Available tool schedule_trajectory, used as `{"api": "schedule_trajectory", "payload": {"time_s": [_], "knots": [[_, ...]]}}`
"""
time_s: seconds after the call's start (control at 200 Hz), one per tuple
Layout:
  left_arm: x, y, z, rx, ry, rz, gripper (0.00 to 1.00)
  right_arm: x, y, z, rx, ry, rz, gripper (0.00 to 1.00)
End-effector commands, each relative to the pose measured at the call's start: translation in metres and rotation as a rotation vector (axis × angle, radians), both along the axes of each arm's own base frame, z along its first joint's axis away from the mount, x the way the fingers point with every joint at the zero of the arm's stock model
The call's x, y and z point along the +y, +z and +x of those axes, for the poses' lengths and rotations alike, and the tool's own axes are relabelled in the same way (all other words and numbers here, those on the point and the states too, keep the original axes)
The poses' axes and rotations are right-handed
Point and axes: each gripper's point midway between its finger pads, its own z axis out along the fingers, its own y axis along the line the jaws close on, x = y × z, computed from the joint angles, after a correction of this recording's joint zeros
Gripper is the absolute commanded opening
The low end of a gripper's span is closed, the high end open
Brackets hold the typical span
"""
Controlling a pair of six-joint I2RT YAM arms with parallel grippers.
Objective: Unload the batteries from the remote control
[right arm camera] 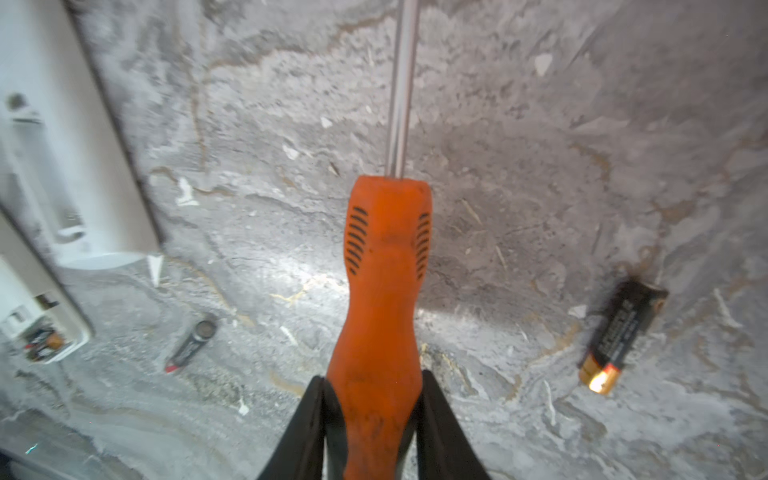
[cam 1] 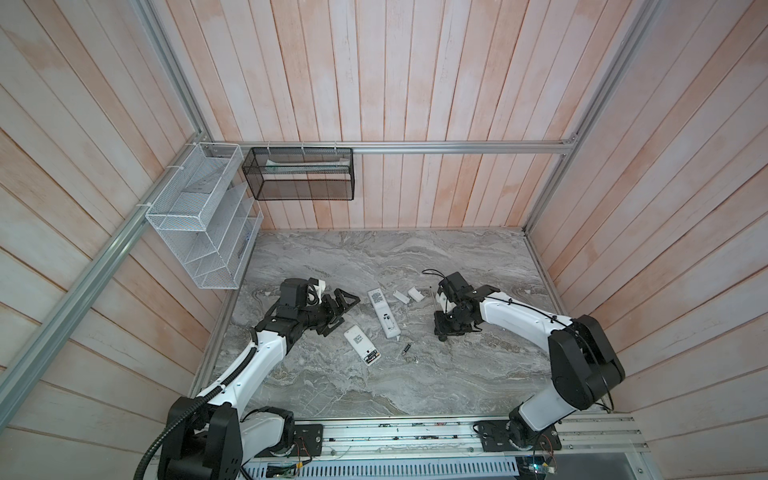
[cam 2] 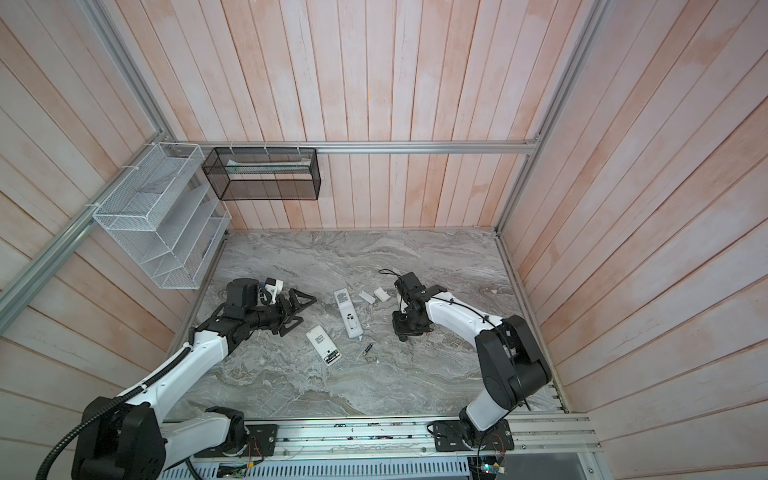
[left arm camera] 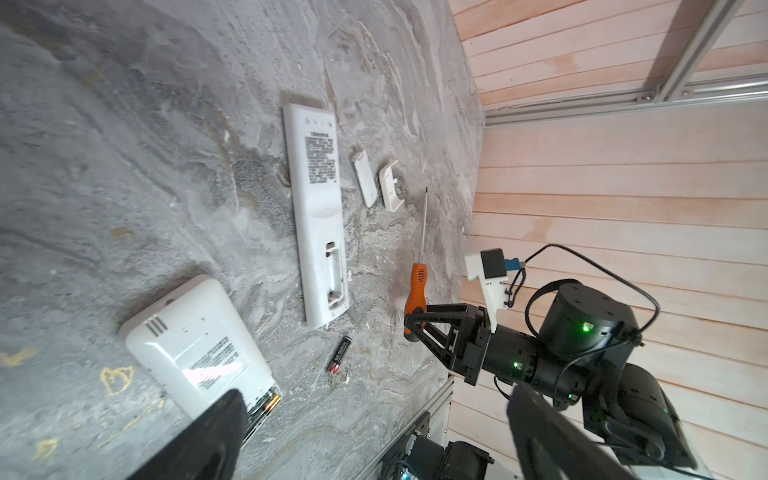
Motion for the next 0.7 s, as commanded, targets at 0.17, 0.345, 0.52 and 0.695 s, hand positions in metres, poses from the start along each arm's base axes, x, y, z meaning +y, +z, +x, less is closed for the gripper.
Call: {"api": "schedule_trajectory", "payload": {"time_s": [0.17,0.345,0.52,0.695], "knots": [[-0.029,0.047,0.007,-0.144,-0.132,-0.254,1.0,0.091,0.111,-0.011,-0.076,0.309,0.579,0.05],[-0.036,0.051,0.006,-0.152,-0.16,-0.273,1.0,0.116,0.14,-0.031,-0.035,0.416,0.747,0.05],[-0.044,0.057,0.003,-0.174,-0.177,-0.286,1.0,0.134,0.149,-0.053,0.017,0.507,0.823,0.06],[-0.051,0.061,0.002,-0.187,-0.192,-0.294,1.0,0.143,0.147,-0.061,0.02,0.529,0.792,0.06]]}}
